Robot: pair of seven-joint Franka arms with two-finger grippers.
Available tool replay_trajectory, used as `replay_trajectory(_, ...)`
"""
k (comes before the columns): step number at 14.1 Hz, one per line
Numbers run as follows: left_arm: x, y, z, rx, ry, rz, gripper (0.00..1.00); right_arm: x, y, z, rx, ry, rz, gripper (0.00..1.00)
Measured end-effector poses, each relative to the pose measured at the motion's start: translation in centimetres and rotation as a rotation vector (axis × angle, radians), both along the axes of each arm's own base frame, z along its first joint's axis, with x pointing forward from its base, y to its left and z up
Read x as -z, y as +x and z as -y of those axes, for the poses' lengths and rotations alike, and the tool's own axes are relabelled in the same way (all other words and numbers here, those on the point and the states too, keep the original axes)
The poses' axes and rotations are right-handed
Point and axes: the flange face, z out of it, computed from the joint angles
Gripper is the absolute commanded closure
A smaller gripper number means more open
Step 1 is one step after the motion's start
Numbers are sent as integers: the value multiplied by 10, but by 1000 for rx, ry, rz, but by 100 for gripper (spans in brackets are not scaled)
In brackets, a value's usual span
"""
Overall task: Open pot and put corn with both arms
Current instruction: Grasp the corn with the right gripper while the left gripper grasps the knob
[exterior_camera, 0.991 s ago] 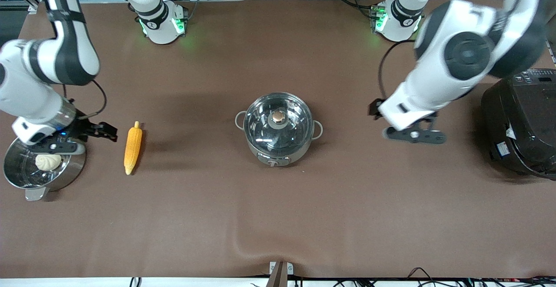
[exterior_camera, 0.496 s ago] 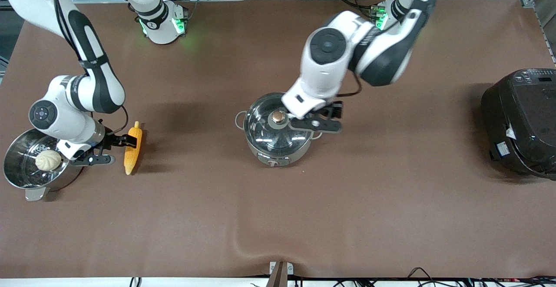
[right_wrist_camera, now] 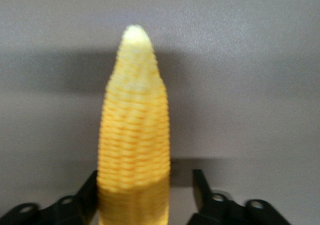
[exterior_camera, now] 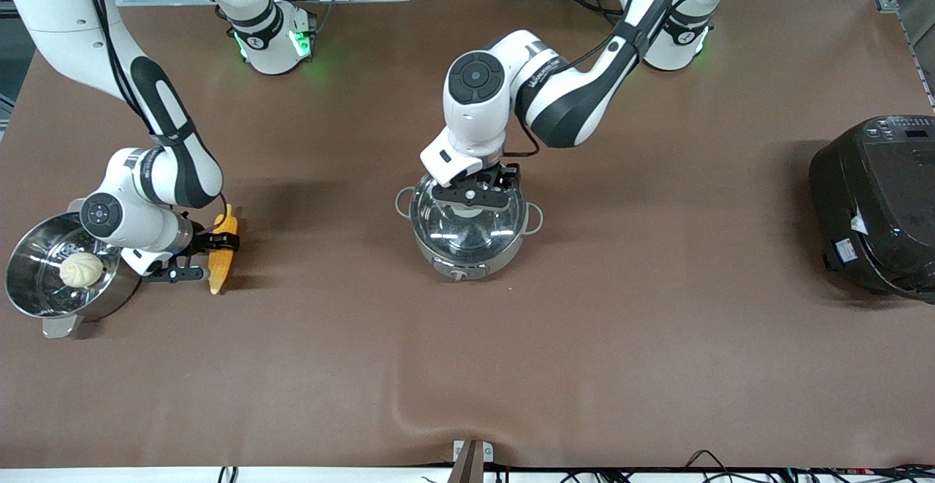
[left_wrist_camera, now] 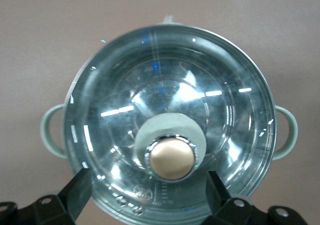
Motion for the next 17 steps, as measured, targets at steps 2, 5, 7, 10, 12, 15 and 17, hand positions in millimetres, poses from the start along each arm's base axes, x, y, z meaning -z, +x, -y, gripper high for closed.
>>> replay_trajectory(2,14,1,7,4,-20,14,0,-4,4,-1,-3,1,2,87)
replay_trajectory(5,32,4,12,6,-31,20,0,-27,16,-4,-7,8,-60,88)
replay_trajectory(7,34,3,14,1,-31,20,38,-76,35,-10,-19,16,-108,88)
replay_trajectory(10,30,1,17,-94,-41,17,100,-160,59,-41,-68,14,-83,88)
replay_trajectory(12,30,0,15,-125,-24,-2,100,-191,66,-69,-110,12,-52,88)
replay_trajectory(15,28,1,13,-134,-17,-9,100,-215,71,-104,-151,10,-40,87)
replay_trajectory(17,21,1,12,-142,-14,-12,100,-230,71,-120,-136,4,-45,87)
